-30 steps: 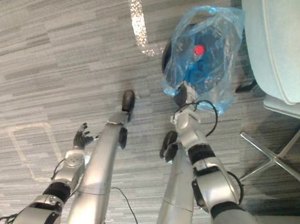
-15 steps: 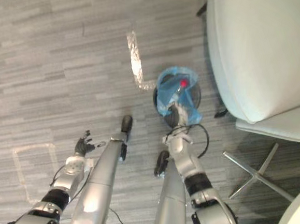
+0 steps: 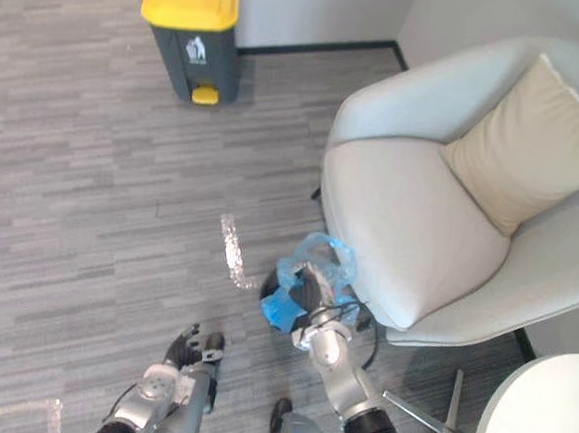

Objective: Gather rubbish on tea table into small bin, then transfer packed bag to large trash can.

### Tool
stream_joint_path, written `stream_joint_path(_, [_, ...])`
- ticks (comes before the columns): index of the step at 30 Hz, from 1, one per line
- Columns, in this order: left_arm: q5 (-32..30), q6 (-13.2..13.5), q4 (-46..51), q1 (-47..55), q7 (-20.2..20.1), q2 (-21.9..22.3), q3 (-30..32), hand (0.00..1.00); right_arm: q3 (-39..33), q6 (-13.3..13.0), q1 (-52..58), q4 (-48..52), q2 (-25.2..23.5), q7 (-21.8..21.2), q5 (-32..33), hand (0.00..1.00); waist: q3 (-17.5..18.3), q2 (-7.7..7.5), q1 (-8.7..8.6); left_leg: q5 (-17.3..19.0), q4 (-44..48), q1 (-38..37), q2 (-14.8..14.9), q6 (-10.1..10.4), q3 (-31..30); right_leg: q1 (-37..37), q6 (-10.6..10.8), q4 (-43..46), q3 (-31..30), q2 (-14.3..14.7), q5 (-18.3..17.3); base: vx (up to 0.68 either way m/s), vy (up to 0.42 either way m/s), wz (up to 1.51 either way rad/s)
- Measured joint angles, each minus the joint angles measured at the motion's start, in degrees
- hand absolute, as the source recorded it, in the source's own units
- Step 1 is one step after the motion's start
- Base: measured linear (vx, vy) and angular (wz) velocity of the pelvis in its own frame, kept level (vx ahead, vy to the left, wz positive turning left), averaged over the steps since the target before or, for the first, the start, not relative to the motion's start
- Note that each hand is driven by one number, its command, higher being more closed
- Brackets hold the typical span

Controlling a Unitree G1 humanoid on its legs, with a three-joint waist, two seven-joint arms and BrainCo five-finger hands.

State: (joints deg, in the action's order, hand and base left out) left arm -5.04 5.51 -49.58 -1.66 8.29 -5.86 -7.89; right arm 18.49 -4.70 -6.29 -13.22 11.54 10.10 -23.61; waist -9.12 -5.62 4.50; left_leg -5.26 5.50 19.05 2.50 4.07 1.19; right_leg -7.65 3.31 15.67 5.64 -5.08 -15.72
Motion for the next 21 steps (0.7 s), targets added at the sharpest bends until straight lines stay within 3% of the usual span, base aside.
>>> stream_joint_path(4, [-0.9, 0.01, 0.99, 1.26, -1.07, -1.79, -0.91, 0.0, 0.0, -1.72, 1.63, 0.14, 2.67, -2.56, 0.84, 1.0, 2.98, 1.05, -1.04, -2.85, -6.81, -5.21, 0.02, -0.15, 0.58, 3.62, 0.25, -4.43, -0.66, 0.29, 2.32, 0.0, 0.002, -0.12])
stream_joint_path(8, [-1.61, 0.39, 7.58, 3.22, -2.53, -2.98, -3.63, 0.0, 1.59, -3.53, 2.57, 1.74, 8.93, -5.12, 2.67, 1.0, 4.62, 2.43, -1.07, -4.7, -11.44, -9.25, -0.28, -0.38, 1.33, 5.53, 0.4, -6.3, -2.02, 0.37, 3.49, -0.07, 0.031, -0.18])
stream_joint_path(16, [-1.63, 1.63, 25.8, 4.66, -4.21, -7.09, -7.31, 0.0, 4.52, -6.48, 1.05, 10.0, 20.83, -7.65, 6.26, 1.0, 5.43, 3.73, -1.32, -4.38, -11.53, -9.19, -0.21, -0.4, 1.33, 5.5, 1.03, -8.11, -3.63, 0.46, 4.89, -0.07, 0.033, -0.08])
stream_joint_path(21, [-1.63, 3.25, 32.0, 4.66, -4.67, -9.23, -7.72, 0.0, 4.57, -7.85, -0.04, 10.65, 22.83, -8.02, 7.39, 1.0, 6.52, 3.76, -1.35, -5.03, -11.51, -9.18, -0.14, -0.86, 1.42, 5.81, 1.02, -9.18, -3.86, 0.58, 5.79, 0.02, -0.005, -0.03])
